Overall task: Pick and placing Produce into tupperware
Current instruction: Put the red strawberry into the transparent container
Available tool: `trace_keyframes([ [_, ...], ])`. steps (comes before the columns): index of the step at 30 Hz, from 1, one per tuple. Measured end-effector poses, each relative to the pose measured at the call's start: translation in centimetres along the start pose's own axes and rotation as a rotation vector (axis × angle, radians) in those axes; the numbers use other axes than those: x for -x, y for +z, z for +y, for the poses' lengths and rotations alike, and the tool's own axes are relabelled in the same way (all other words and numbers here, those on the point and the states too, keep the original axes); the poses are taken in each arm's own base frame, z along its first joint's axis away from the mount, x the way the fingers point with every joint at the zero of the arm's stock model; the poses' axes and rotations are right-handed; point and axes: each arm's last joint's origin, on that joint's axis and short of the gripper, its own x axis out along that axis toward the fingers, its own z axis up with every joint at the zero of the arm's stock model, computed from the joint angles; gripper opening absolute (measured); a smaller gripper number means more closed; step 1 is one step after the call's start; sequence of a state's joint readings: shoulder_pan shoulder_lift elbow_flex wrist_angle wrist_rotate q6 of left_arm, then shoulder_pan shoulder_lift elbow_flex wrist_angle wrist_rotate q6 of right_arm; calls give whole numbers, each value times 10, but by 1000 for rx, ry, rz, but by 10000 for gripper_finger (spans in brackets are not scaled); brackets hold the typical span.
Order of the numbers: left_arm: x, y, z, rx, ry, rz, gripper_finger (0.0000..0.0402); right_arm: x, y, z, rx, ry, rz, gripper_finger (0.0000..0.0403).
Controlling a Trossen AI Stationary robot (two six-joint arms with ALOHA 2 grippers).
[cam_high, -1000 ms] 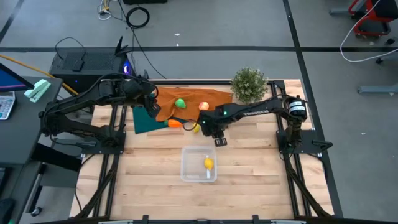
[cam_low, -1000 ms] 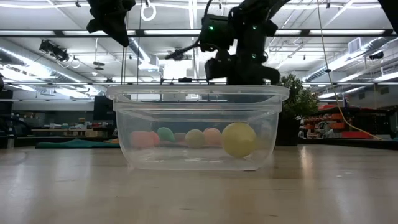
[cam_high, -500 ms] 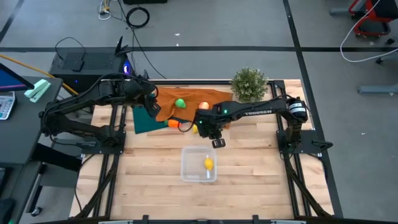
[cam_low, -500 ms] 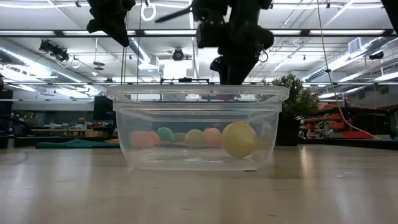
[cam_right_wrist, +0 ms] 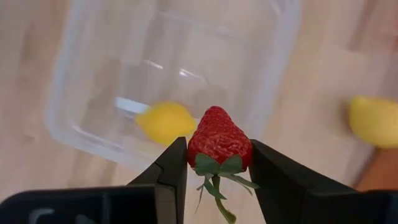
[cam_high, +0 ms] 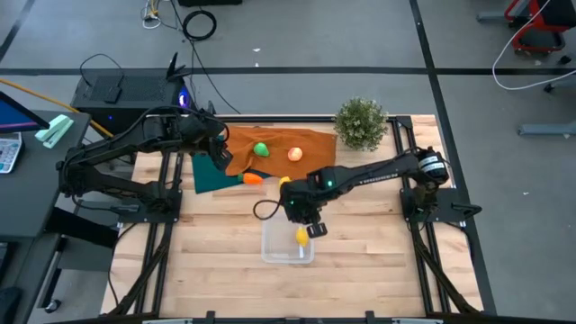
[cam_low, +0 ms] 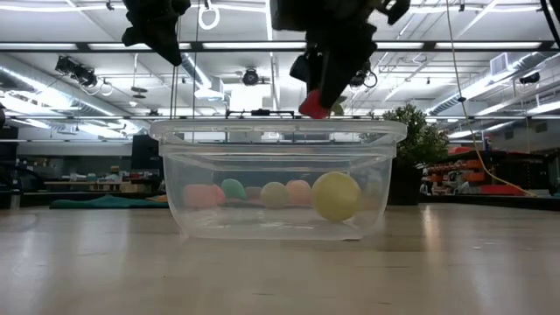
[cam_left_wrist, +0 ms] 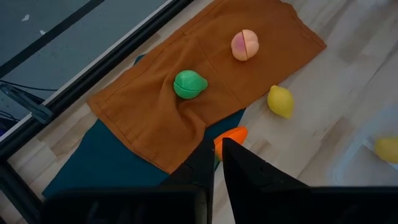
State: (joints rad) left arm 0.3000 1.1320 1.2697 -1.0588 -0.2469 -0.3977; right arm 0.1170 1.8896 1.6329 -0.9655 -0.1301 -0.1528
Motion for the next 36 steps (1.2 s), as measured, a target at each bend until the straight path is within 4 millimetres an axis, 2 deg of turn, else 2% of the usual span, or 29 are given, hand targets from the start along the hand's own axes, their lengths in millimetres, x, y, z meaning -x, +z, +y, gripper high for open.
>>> trace_keyframes([
  [5, 0, 0, 0, 0, 0, 0, 31, -3, 7, 17, 22, 12, -43, 110],
  [10, 0, 0, 0, 0, 0, 0, 31, -9, 9, 23, 47, 13, -39, 110],
  [16, 0, 0, 0, 3, 0, -1, 40, -16, 11, 21, 83, -10, -41, 111],
  [29, 0, 0, 0, 9, 1, 2, 42, -55, 9, 15, 79, -45, 57, 112],
  [36, 0, 0, 0, 9, 1, 2, 42, -70, 7, 14, 70, -47, 99, 113],
])
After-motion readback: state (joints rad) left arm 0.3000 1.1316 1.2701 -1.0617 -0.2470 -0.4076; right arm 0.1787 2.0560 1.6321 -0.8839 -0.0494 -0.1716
